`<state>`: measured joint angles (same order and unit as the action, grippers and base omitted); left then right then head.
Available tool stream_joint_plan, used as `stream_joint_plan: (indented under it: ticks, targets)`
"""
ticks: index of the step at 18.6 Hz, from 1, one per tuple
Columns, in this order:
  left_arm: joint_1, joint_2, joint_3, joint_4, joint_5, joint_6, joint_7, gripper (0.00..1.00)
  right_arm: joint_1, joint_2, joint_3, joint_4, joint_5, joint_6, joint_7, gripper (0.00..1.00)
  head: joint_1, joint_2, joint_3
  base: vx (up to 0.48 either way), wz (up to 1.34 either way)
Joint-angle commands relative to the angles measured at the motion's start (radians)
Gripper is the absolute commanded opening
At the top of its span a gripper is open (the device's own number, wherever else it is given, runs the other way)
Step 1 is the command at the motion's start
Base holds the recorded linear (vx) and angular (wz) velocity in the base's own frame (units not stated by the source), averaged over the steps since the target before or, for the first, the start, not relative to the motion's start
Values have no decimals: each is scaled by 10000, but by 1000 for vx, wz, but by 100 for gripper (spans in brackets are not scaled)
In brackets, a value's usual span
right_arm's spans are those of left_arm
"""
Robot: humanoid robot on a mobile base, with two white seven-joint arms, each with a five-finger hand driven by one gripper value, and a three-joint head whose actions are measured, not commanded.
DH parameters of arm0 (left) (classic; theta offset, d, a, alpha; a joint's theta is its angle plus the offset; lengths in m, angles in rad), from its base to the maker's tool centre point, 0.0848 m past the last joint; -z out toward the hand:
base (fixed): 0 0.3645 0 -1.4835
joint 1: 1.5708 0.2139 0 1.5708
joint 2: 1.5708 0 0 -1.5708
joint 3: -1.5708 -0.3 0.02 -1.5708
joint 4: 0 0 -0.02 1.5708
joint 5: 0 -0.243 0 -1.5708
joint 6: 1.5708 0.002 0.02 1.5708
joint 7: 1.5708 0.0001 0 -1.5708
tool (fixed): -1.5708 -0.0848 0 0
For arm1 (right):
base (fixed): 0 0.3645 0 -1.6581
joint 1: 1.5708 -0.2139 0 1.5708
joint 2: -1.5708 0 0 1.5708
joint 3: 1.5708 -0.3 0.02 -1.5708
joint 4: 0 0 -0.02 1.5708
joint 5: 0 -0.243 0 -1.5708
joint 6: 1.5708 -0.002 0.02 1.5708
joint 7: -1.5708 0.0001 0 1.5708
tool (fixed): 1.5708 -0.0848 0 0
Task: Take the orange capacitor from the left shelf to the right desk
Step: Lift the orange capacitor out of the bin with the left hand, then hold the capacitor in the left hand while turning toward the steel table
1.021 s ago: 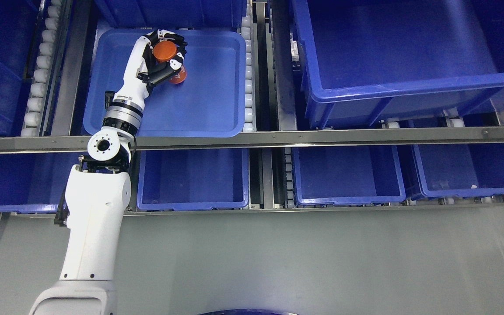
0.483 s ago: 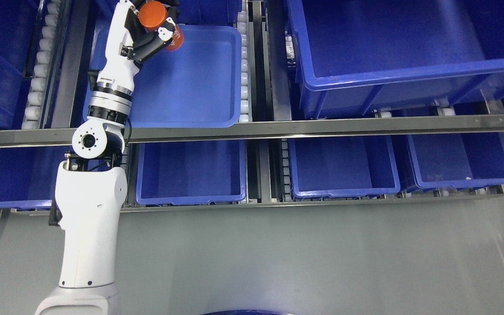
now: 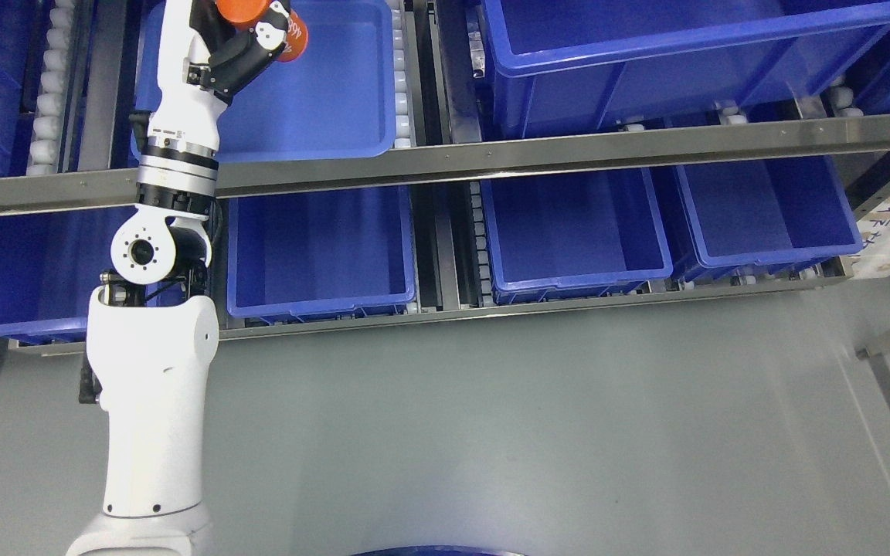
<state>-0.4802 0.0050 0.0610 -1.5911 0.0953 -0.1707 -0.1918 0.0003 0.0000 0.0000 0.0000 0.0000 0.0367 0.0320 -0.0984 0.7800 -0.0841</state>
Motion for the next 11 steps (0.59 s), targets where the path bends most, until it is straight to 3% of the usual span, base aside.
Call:
stream_joint_plan:
  ticks: [1,6,11]
  targets:
    - [-91,124,-58,-579,13,-57,62,3,135,-175,-107,-338,0,1,2,100,0,0,0,-156,9]
    - [-199,124,-410,-579,13,-364,46,4,135,-175,-107,-338,0,1,2,100,0,0,0,-150,-20]
    - [-613,124,-472,-579,13,-886,16,4,135,-175,-107,-338,0,1,2,100,0,0,0,27,-362]
